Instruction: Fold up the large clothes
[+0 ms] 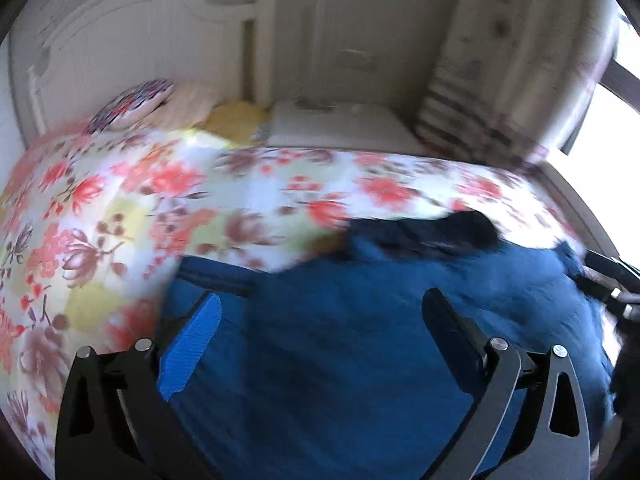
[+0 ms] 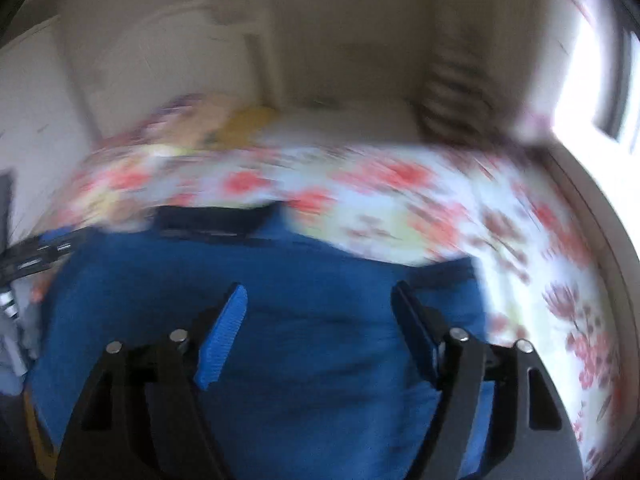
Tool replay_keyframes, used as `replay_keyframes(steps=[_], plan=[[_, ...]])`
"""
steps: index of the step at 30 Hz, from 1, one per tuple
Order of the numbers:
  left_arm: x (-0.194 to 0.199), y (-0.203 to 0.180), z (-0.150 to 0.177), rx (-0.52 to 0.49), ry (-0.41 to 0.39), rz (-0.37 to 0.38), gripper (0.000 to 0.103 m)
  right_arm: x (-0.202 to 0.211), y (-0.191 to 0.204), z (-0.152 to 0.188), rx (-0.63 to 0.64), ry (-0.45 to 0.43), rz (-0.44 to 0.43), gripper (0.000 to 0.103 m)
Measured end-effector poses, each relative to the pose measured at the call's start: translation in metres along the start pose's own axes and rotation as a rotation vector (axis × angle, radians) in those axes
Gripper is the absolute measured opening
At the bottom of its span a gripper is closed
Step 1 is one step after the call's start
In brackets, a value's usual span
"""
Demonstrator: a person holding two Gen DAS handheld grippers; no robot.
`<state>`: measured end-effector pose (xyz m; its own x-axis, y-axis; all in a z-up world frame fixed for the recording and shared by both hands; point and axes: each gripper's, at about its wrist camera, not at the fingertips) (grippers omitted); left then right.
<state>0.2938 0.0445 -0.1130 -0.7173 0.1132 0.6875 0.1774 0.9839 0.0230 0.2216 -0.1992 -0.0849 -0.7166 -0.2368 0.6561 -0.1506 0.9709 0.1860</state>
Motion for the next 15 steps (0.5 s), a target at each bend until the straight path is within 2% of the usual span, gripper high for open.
replay_keyframes(steps=[1, 3, 4, 6, 8, 10, 12, 15], plan=[[0.005, -0.018, 0.008, -0.047, 0.004, 0.008, 0.098, 0.001, 0.025, 0.003, 0.06, 0.014, -0.016, 0.08], [-0.004, -0.038, 0.02, -0.115, 0.034, -0.022, 0.098, -0.007, 0.065, 0.015, 0.178, 0.075, -0.06, 0.084], [-0.017, -0.048, 0.03, -0.155, 0.068, -0.065, 0.098, -0.014, 0.077, 0.02, 0.222, 0.102, -0.061, 0.084], [-0.031, -0.047, 0.036, -0.145, 0.097, -0.056, 0.099, -0.036, 0.095, 0.038, 0.309, 0.162, -0.009, 0.088], [-0.032, -0.04, 0.033, -0.115, 0.115, -0.032, 0.099, -0.038, 0.086, 0.038, 0.26, 0.157, -0.033, 0.09], [-0.027, -0.031, 0.033, -0.097, 0.101, -0.043, 0.099, -0.036, 0.074, 0.034, 0.199, 0.149, -0.04, 0.09], [-0.015, -0.016, 0.034, -0.067, 0.07, -0.082, 0.099, -0.022, 0.06, 0.033, 0.18, 0.116, 0.009, 0.09], [-0.007, 0.034, 0.041, 0.036, 0.062, -0.143, 0.099, 0.001, 0.017, 0.036, 0.087, 0.073, 0.097, 0.09]])
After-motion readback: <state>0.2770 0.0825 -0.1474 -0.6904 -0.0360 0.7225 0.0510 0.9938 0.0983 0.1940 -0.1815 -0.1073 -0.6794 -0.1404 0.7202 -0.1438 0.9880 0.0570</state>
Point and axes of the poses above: each gripper's, at about its wrist camera, not at the fingertips, and x roughly against the way its jaws point, y to its left, z to its underside, and after that the axes turned 9 degrees about -z, right-handed
